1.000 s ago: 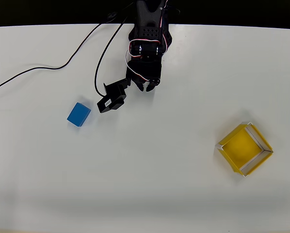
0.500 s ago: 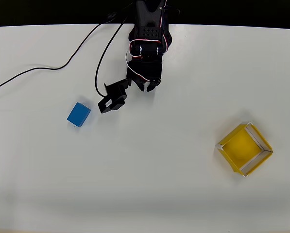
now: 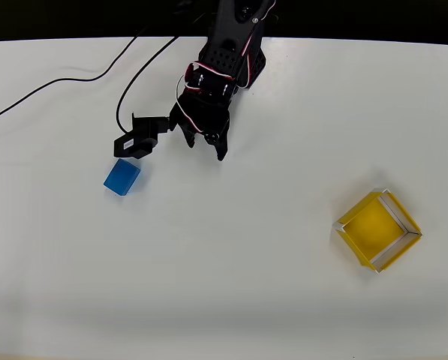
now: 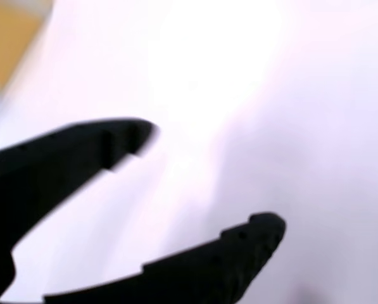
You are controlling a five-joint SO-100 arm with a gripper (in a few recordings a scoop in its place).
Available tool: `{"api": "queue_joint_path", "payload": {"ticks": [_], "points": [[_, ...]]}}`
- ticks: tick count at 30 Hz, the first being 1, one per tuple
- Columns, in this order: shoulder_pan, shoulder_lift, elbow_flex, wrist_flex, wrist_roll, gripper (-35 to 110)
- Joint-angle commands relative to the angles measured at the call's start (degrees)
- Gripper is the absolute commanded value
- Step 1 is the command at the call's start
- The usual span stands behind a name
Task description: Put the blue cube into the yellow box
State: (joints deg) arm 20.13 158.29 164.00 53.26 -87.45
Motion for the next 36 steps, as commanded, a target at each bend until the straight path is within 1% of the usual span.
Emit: {"api": "queue_joint_path", "payload": {"ticks": [1, 4, 11, 19, 26, 36], "points": [[6.6, -7.2, -12.9, -6.9, -0.8, 47], [10.3, -14.9, -18.5, -10.4, -1.8, 50], [19.4, -28.8, -30.4, -13.3, -6.1, 52], [27.2, -39.2, -33.0, -25.0, -12.7, 53], [29.9, -49.2, -37.3, -29.6, -14.2, 53], [28.3, -59.0, -41.1, -35.6, -11.9, 52]]}}
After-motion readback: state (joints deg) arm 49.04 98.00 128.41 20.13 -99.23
